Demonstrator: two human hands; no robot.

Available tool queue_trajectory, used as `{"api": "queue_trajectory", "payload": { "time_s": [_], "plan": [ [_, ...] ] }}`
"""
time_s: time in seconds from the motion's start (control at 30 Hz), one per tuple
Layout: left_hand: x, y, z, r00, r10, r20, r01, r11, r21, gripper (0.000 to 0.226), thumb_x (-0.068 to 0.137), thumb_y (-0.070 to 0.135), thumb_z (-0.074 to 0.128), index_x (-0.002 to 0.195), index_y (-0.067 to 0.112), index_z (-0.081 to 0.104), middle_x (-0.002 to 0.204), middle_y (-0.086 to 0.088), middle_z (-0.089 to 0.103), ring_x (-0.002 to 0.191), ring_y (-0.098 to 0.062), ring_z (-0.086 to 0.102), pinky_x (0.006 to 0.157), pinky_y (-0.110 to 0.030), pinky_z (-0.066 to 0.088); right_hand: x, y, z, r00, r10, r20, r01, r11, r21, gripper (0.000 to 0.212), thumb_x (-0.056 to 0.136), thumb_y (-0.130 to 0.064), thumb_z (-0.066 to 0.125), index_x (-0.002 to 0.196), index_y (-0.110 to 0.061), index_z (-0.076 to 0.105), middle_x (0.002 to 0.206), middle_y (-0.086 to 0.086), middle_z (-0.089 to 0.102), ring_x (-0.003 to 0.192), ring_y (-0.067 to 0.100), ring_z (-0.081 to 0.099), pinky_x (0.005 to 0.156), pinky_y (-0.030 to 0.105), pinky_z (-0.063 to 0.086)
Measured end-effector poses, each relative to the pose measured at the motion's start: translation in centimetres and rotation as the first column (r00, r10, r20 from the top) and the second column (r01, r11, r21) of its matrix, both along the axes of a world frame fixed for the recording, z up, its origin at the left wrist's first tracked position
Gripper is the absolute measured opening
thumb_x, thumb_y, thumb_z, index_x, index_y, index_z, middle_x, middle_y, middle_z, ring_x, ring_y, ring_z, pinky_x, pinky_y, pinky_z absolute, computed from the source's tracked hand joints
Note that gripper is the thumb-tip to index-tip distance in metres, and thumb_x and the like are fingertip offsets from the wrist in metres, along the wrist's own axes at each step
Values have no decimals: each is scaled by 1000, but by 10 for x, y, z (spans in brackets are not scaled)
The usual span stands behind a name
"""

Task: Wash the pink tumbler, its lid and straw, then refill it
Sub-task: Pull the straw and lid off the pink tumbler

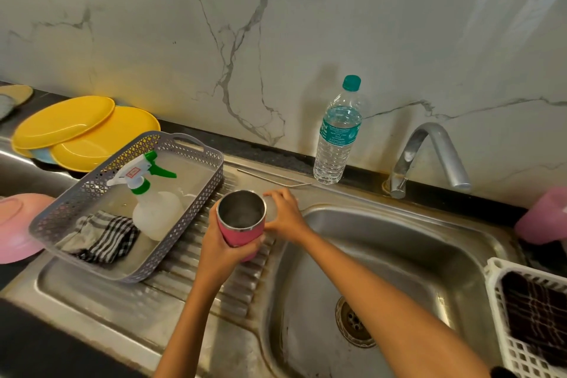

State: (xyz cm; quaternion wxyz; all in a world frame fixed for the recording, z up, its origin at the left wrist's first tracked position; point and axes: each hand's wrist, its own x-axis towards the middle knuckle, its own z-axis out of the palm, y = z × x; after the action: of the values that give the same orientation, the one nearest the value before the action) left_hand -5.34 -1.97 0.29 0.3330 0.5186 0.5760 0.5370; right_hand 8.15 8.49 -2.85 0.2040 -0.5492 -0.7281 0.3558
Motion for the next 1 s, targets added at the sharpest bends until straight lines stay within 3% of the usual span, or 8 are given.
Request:
{"api": "queue_trajectory", "payload": {
  "time_s": [0.07, 0.3, 0.47, 0.53, 0.6, 0.73, 0.9, 1.0],
  "plan": [
    [-1, 0, -1, 1000, -4, -12, 4, 1000, 3, 85, 49, 28, 89, 121, 39, 44, 117, 14, 60, 102, 8, 59, 80, -7, 46, -5, 0, -7, 1000, 28, 13, -28, 1000, 6, 103, 43, -67, 57, 132, -16, 50, 128, 11, 41, 120, 29, 41, 108, 41, 30],
    [-7, -2, -6, 1000, 11, 6, -11, 999, -37, 88, 46, 42, 86, 122, 44, 43, 116, 15, 61, 102, 5, 60, 80, -10, 48, -4, 4, -20, 997, 69, -15, -69, 997, 20, 82, 69, -45, 75, 139, -14, 44, 136, 12, 39, 129, 30, 36, 113, 43, 22],
    [-3, -2, -3, 1000, -10, 5, 10, 999, -33, 94, 45, 43, 86, 128, 31, 43, 119, 10, 60, 103, 4, 60, 79, -10, 48, 6, 6, -6, 994, 108, -18, -108, 994, 2, 77, 85, -30, 70, 149, -14, 29, 158, 7, 21, 148, 24, 5, 119, 46, 2],
    [0, -3, 0, 1000, -27, 9, 27, 999, -28, 92, 45, 44, 86, 126, 36, 43, 118, 14, 59, 104, 4, 59, 80, -11, 49, 19, -2, 10, 990, 105, -97, -106, 994, -4, 77, 85, -20, 69, 150, -15, 28, 158, 4, 22, 148, 20, 8, 120, 43, 10],
    [5, -4, 5, 999, -47, 24, 48, 999, -17, 90, 45, 44, 87, 123, 42, 42, 118, 16, 59, 106, 3, 59, 82, -13, 50, 37, -18, 29, 969, 158, -188, -170, 984, -49, 85, 78, -12, 74, 149, -20, 28, 155, 1, 28, 144, 15, 21, 118, 36, 24],
    [32, -6, 12, 979, -196, 48, 198, 980, -36, 94, 48, 41, 89, 127, 36, 40, 124, 11, 57, 112, -2, 58, 91, -21, 51, 77, -67, 59, 918, 271, -289, -318, 939, -130, 100, 68, 0, 80, 148, -20, 23, 141, -11, 38, 129, 2, 37, 104, 14, 36],
    [100, -28, 16, 905, -403, 139, 416, 906, -83, 90, 69, 35, 85, 139, 37, 29, 133, 14, 50, 117, 7, 53, 94, -12, 46, 119, -123, 60, 901, -83, -426, 43, 994, -102, 93, 60, -8, 87, 135, -32, 37, 130, -11, 53, 117, 6, 53, 94, 21, 49],
    [132, -34, 11, 811, -548, 206, 576, 809, -118, 84, 77, 29, 81, 143, 29, 30, 137, 11, 50, 125, -2, 52, 97, -18, 45, 153, -148, 55, 893, -219, -394, 214, 975, -56, 84, 57, -17, 89, 125, -38, 44, 120, -16, 59, 109, 0, 58, 85, 20, 52]
  ]
}}
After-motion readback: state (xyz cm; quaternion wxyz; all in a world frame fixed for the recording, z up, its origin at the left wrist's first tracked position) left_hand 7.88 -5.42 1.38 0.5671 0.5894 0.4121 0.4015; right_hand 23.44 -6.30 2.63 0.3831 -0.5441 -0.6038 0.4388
